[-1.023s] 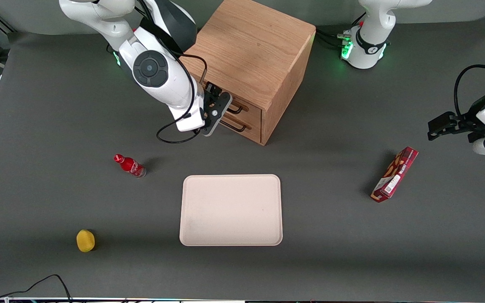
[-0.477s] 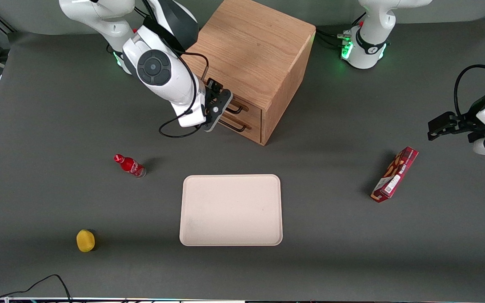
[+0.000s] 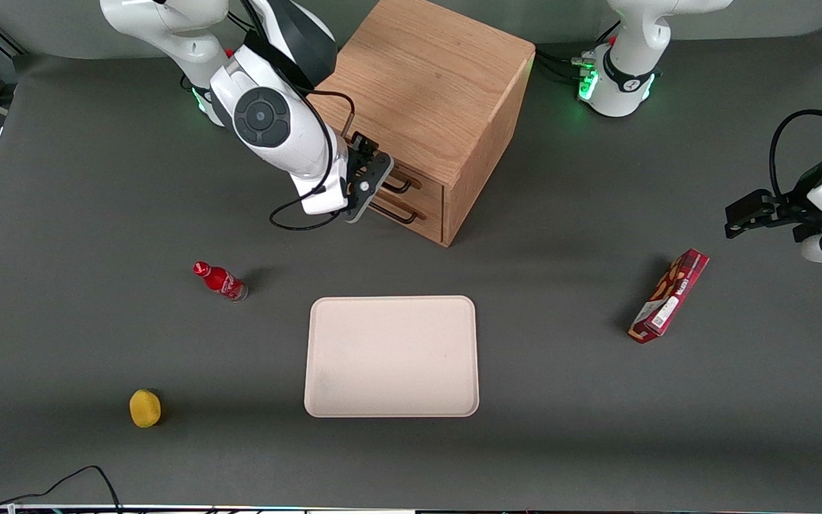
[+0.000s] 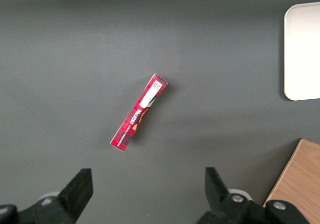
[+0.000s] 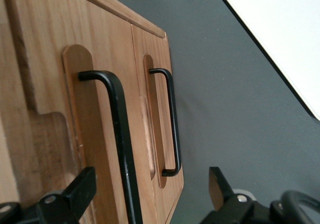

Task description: Open upper drawer

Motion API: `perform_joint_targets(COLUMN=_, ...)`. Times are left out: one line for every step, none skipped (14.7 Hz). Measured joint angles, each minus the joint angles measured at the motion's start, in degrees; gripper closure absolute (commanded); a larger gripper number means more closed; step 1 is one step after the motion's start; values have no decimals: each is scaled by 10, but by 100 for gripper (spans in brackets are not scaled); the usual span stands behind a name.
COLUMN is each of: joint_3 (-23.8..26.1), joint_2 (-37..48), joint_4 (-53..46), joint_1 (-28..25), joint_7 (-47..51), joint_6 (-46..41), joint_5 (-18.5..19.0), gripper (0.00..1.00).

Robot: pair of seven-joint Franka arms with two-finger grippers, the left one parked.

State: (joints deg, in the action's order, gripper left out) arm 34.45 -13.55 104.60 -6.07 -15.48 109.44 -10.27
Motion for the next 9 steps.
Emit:
perform_joint_targets(joint_3=0, joint_2=0, joint_4=3, joint_1=0, joint_7=0, joint_6=7, joint_5=0, gripper=0)
perform_joint_targets(joint_3=0, joint_2=1, joint_4=5, joint_1=1, joint_7=0, joint_6=10, joint_5=0, gripper=0)
perform_joint_targets(joint_3=0, joint_2=1, joint_4=6, joint_1=1, joint_7=0, joint_6=12, joint_5=-1, gripper=0)
perform_joint_targets(joint_3=0, joint_2=1, joint_4=6, joint_1=1, joint_7=0, joint_6=15, joint_5=-2, gripper=0)
perform_joint_targets(joint_3=0, joint_2=1, joint_4=7, joint_1=1, joint_7=0, joint_6=19, joint_5=-3, gripper=0)
perform_joint_targets(joint_3=0, joint_2=1, joint_4=8, joint_1=1, joint_7=1, joint_6=22, joint_5=-4, gripper=0)
perform_joint_targets(joint_3=0, joint_2=1, joint_4=9, joint_1=1, joint_7=3, joint_6=26, joint_5=-4, gripper=0)
perform_joint_targets(joint_3=0, joint_2=1, joint_4=10, joint_1=1, joint_7=4, joint_6=32, joint_5=-6, gripper=0)
perform_joint_targets(joint_3=0, joint_2=1, joint_4=11, joint_1=1, joint_7=5, joint_6=36, joint_5=-7, gripper=0)
